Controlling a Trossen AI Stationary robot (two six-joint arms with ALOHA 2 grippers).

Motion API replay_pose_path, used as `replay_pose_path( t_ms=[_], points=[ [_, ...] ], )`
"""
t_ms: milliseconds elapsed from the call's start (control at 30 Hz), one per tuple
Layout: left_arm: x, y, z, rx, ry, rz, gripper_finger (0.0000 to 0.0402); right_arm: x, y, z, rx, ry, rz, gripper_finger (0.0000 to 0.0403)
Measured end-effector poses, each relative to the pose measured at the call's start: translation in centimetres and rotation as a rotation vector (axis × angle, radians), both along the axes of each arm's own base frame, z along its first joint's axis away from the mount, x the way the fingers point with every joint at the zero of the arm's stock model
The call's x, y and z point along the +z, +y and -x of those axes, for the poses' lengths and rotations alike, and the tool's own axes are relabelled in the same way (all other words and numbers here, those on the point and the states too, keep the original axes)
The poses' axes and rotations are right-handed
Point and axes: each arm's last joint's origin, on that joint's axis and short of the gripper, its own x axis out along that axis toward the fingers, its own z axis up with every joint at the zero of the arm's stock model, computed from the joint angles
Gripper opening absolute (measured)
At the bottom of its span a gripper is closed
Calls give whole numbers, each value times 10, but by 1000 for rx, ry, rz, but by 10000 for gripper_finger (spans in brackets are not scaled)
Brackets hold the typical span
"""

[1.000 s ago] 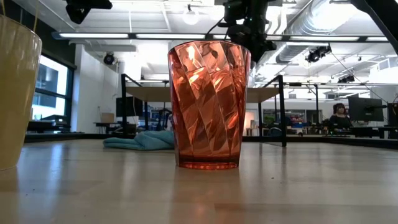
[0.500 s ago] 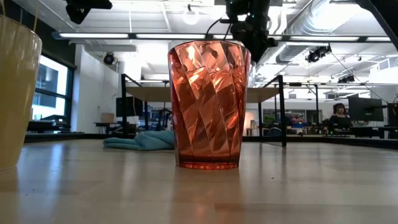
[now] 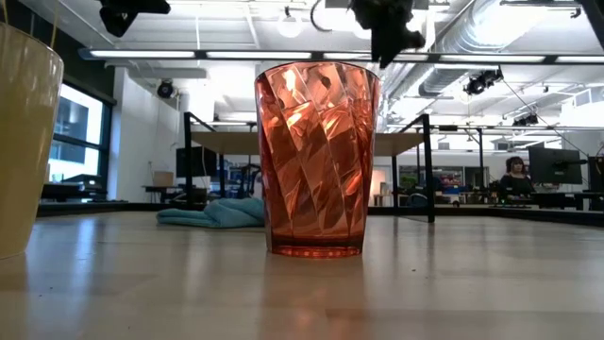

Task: Stack small to large cups/mugs on shelf
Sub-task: Put the red cup on the shelf

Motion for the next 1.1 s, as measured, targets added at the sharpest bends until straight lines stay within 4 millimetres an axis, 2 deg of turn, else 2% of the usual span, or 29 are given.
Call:
replay_pose_path(
  t_ms=[333, 567, 800, 1100],
  points=[
    [0, -1, 0, -29, -12, 50, 1, 32, 73, 12, 103, -117, -11, 119],
    [0, -2, -1, -37, -15, 64, 1, 34, 127, 7, 218, -127, -57, 119],
    [-1, -2, -2, -44, -14, 79, 1, 21, 163, -9, 248, -72, -39, 119],
    [-3, -2, -6, -46, 1, 92, 1, -21, 196, -49, 302, 68, -45, 119]
  ],
)
